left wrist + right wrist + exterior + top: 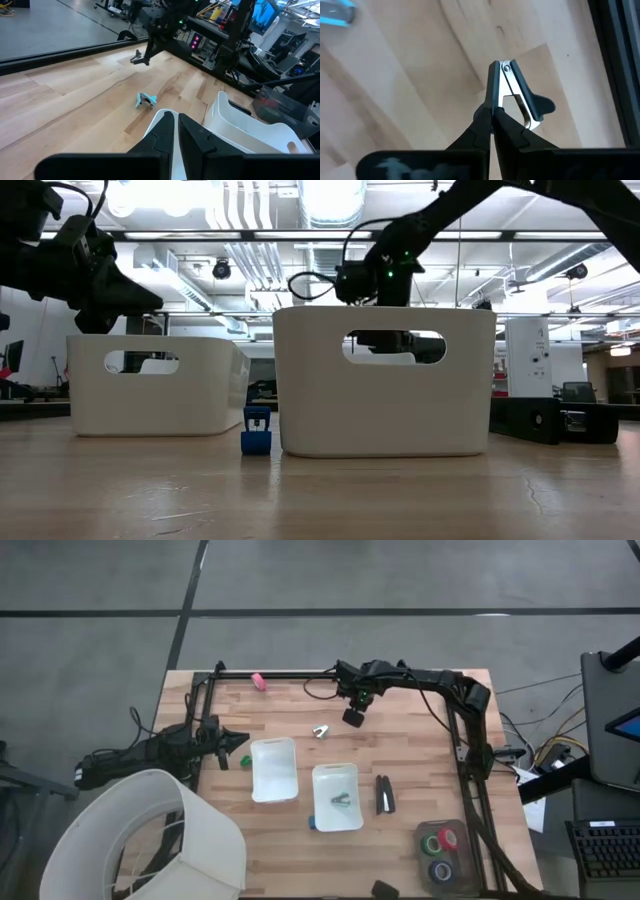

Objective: Pick and place Stapler, Stapler remover, tape
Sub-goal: Put the black staple remover into the right white bin, then put the light blue staple remover into the right white bin

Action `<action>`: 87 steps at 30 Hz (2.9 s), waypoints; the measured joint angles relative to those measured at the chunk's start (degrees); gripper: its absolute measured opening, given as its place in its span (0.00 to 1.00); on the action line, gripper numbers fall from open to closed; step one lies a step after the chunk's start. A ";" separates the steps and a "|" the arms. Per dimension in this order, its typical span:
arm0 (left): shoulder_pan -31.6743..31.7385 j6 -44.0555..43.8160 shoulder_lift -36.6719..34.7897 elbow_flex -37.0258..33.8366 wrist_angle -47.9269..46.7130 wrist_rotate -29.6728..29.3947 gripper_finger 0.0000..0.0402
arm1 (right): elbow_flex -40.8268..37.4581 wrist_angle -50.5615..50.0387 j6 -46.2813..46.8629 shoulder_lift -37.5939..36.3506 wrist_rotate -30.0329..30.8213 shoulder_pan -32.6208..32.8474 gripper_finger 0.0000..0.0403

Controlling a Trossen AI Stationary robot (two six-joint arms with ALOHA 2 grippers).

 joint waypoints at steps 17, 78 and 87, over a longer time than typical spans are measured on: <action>0.00 0.01 0.00 0.02 0.02 -0.01 0.07 | -0.48 -1.64 9.36 -13.13 0.44 25.16 0.02; 0.02 0.00 -0.01 0.00 0.00 -0.01 0.07 | -0.37 6.00 18.16 -3.31 3.92 47.01 0.41; 0.02 0.01 -0.02 0.02 -0.17 0.01 0.07 | 3.75 7.54 9.62 -6.48 7.08 43.90 0.46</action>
